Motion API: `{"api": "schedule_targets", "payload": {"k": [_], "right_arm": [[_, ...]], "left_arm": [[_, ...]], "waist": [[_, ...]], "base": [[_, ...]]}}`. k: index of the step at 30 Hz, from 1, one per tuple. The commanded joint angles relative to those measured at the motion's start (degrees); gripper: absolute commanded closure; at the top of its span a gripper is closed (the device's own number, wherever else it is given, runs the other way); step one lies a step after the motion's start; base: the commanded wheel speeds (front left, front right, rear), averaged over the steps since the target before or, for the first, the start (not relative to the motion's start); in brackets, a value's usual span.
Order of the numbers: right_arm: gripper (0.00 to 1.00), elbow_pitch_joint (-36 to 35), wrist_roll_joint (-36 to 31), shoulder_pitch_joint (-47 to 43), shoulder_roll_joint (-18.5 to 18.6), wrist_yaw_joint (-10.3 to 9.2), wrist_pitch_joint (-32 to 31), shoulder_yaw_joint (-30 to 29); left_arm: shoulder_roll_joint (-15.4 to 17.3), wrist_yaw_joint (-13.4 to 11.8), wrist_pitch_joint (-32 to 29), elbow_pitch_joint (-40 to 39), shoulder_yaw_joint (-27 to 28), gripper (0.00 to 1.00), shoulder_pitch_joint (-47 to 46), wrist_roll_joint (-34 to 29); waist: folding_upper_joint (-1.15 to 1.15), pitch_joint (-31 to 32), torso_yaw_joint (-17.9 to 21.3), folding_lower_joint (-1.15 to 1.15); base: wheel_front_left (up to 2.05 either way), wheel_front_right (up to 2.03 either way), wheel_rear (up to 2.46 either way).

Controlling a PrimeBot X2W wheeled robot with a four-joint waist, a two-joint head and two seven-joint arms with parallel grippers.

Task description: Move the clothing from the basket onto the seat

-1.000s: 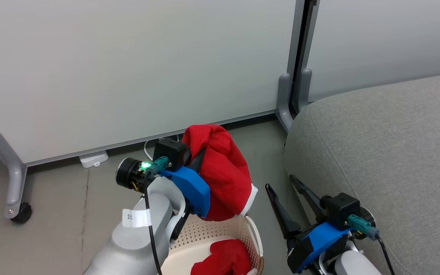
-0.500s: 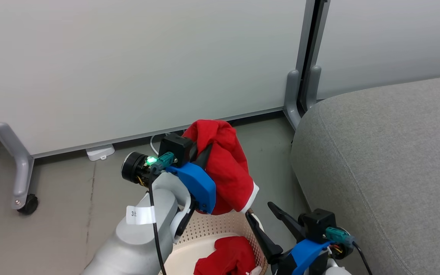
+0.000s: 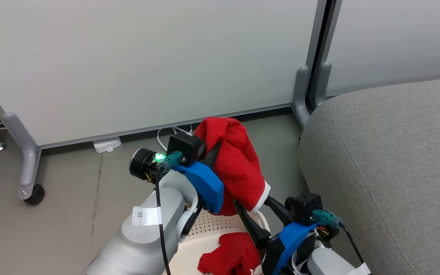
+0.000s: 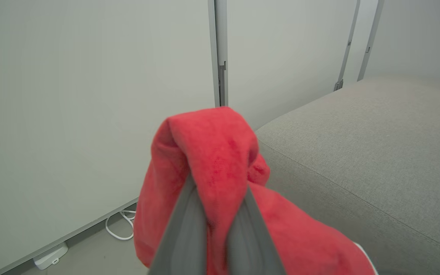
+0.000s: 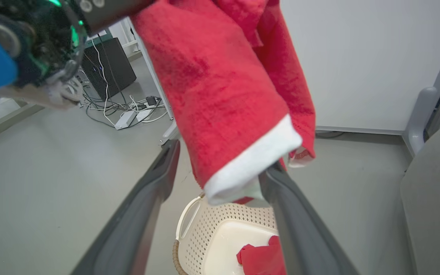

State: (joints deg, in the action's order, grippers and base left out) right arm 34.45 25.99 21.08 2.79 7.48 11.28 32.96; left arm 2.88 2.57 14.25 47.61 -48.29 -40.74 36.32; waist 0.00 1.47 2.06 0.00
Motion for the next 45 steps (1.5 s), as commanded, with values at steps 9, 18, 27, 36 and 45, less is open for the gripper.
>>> {"api": "schedule_targets", "payload": {"k": [9,18,27,36,45], "right_arm": [[0.18,3.86,1.86,6.2,0.19,0.03,2.48,4.11],[1.0,5.91,0.7,8.17,0.19,0.03,3.66,5.06],[1.0,5.77,-0.21,7.84,0.19,0.03,3.95,5.11],[1.0,5.45,-0.71,7.12,0.18,0.03,3.99,4.86],[1.0,3.76,-1.38,6.35,0.2,0.03,3.98,3.07]], "left_arm": [[0.02,-0.49,0.56,-0.13,-2.11,1.0,-1.11,1.61],[0.02,-0.67,0.6,0.94,-3.35,1.0,-1.65,2.96],[0.02,-0.6,0.85,1.75,-3.57,1.0,-1.38,3.5],[0.01,-0.29,0.96,2.41,-3.68,1.0,-0.99,3.93],[0.46,0.07,1.01,0.94,-2.63,0.0,1.03,4.34]], "waist": [[0.0,-0.24,-0.05,0.0],[0.0,0.03,0.39,0.0],[0.0,0.23,1.02,0.0],[0.0,0.54,1.45,0.0],[0.0,0.7,1.66,0.0]], "base": [[0.0,0.0,0.0],[0.0,0.0,0.0],[0.0,0.0,0.0],[0.0,0.0,0.0],[0.0,0.0,0.0]]}}
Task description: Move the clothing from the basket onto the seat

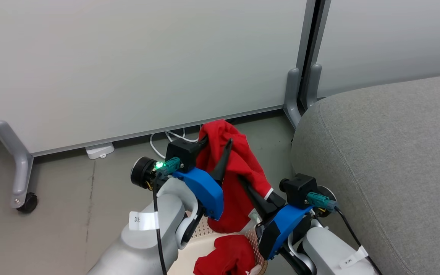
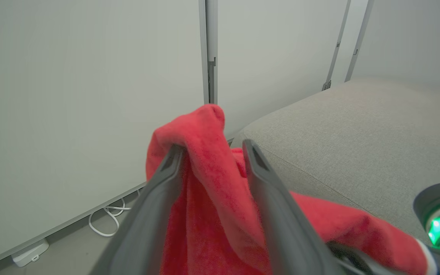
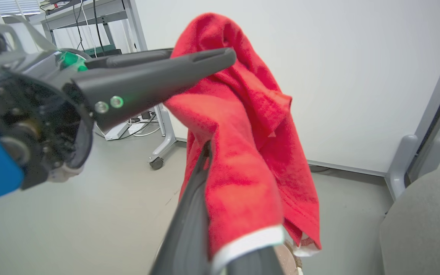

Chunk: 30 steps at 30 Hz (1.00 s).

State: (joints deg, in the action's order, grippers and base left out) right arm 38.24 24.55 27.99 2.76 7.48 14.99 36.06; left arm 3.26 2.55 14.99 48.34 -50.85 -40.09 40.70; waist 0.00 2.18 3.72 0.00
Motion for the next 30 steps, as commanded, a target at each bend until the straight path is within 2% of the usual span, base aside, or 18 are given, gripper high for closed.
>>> {"api": "schedule_targets", "payload": {"k": [1,6,11,16,21,30], "right_arm": [[1.0,-0.02,-0.22,-0.56,0.23,0.03,0.28,-0.4],[1.0,-0.65,-2.24,-0.15,0.2,0.03,0.28,-3.26],[1.0,-1.81,-4.08,-0.45,0.18,0.03,0.29,-6.04],[1.0,-3.13,-6.0,-1.1,0.19,0.03,0.28,-8.51],[1.0,-4.13,-7.06,-1.41,0.2,0.03,0.29,-10.54],[1.0,-6.35,-8.3,-2.23,0.2,0.03,-0.26,-12.39]], "left_arm": [[0.42,-0.05,0.26,-0.59,0.39,0.0,0.85,-0.48],[3.22,-1.33,0.26,-7.41,4.1,0.0,5.71,-3.88],[5.9,-2.29,0.27,-17.65,11.04,0.0,14.51,-8.22],[6.95,-0.87,0.28,-25.85,18.52,0.0,23.74,-12.36],[7.36,1.26,0.28,-30.48,24.73,0.0,30.16,-16.35],[4.92,3.77,0.28,-34.6,35.07,0.0,38.22,-20.64]], "waist": [[0.0,-0.05,-0.02,0.0],[0.0,-0.43,0.01,0.0],[0.0,-1.03,-0.28,0.0],[0.0,-1.69,-0.71,0.0],[0.0,-2.25,-1.12,0.0],[0.0,-2.65,-1.65,0.0]], "base": [[0.0,0.0,0.0],[0.0,0.0,0.0],[0.0,0.0,0.0],[0.0,0.0,0.0],[0.0,0.0,0.0],[0.0,0.0,0.0]]}}
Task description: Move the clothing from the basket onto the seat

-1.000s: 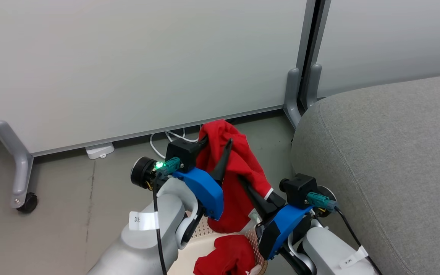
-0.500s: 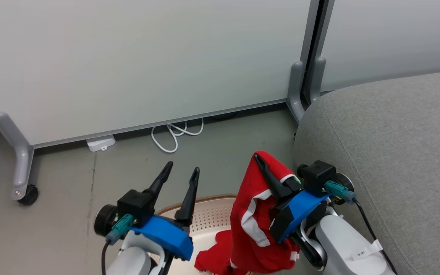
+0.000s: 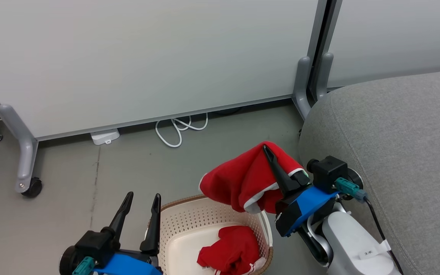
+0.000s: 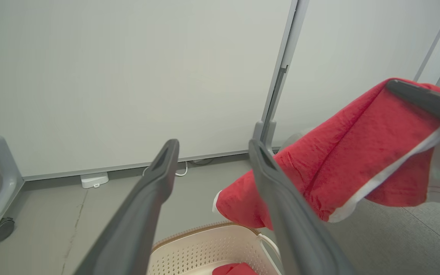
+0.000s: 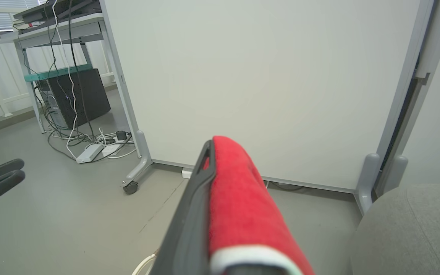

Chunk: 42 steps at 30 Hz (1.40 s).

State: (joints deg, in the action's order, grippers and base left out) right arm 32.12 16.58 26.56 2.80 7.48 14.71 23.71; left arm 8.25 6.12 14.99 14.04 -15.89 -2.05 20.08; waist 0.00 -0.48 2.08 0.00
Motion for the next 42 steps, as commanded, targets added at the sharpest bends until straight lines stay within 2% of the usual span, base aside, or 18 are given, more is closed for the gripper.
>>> {"api": "schedule_targets", "payload": {"k": [1,11,20,26,42], "right_arm": [[1.0,-0.44,-0.42,-0.89,0.17,0.03,-0.06,-0.12],[1.0,-1.92,-0.45,-1.82,0.17,0.03,-0.76,-0.46],[1.0,-2.82,-0.79,-1.85,0.18,0.03,-0.95,-1.24],[1.0,-3.19,-0.67,-1.92,0.17,0.03,-1.04,-1.18],[1.0,-3.32,-1.07,-2.12,0.16,0.03,-1.19,-1.02]], "left_arm": [[-0.32,0.48,0.28,-0.4,0.7,0.0,0.64,-0.52],[-2.03,1.41,0.29,0.64,3.1,0.0,1.76,-2.98],[-1.74,1.44,0.29,0.44,1.83,0.0,1.34,-2.21],[-1.74,1.45,0.29,0.63,1.56,0.0,1.09,-2.08],[-1.52,1.33,0.29,0.74,1.02,0.0,0.13,-1.97]], "waist": [[0.0,0.02,-0.06,0.0],[0.0,-0.02,-0.13,0.0],[0.0,-0.7,1.85,0.0],[0.0,-1.02,5.55,0.0],[0.0,-2.02,18.63,0.0]], "base": [[0.0,0.0,0.0],[0.0,0.0,0.0],[0.0,0.0,0.0],[0.0,0.0,0.0],[0.0,0.0,0.0]]}}
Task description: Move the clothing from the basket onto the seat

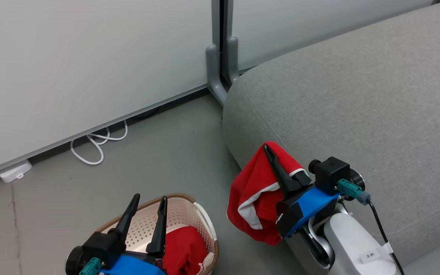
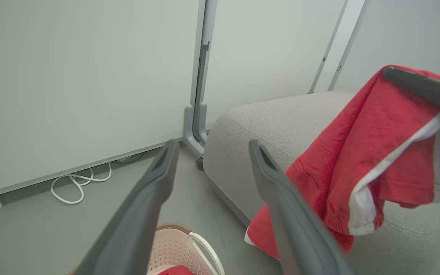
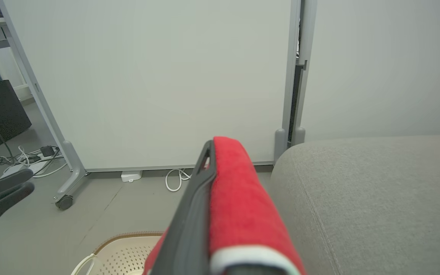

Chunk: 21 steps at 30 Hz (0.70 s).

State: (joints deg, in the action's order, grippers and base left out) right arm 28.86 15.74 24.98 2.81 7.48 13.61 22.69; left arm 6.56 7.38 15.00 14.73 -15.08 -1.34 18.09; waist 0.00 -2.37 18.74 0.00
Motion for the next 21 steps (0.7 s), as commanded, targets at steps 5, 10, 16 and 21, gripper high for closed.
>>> {"api": "schedule_targets", "payload": {"k": [5,10,16,21], "right_arm": [[1.0,-0.15,-0.17,-0.62,0.16,0.03,-0.12,0.2],[1.0,-0.39,-0.32,-0.88,0.13,0.03,-0.08,-0.02],[1.0,-0.48,-0.44,-1.07,0.12,0.03,-0.03,-0.54],[1.0,-0.78,-0.02,-0.88,0.12,0.03,0.13,-1.03]], "left_arm": [[0.29,0.08,0.28,-0.06,0.23,0.0,-0.72,-0.03],[0.26,0.08,0.28,-0.11,0.01,0.0,-1.07,-0.2],[0.31,0.09,0.28,-0.37,-0.12,0.0,-1.44,-0.49],[0.72,0.09,0.28,-0.42,-0.15,0.0,-2.07,-0.54]], "waist": [[0.0,-0.38,5.47,0.0],[0.0,-0.71,7.29,0.0],[0.0,-1.54,8.42,0.0],[0.0,-2.41,8.47,0.0]], "base": [[0.0,0.0,0.0],[0.0,0.0,0.0],[0.0,0.0,0.0],[0.0,0.0,0.0]]}}
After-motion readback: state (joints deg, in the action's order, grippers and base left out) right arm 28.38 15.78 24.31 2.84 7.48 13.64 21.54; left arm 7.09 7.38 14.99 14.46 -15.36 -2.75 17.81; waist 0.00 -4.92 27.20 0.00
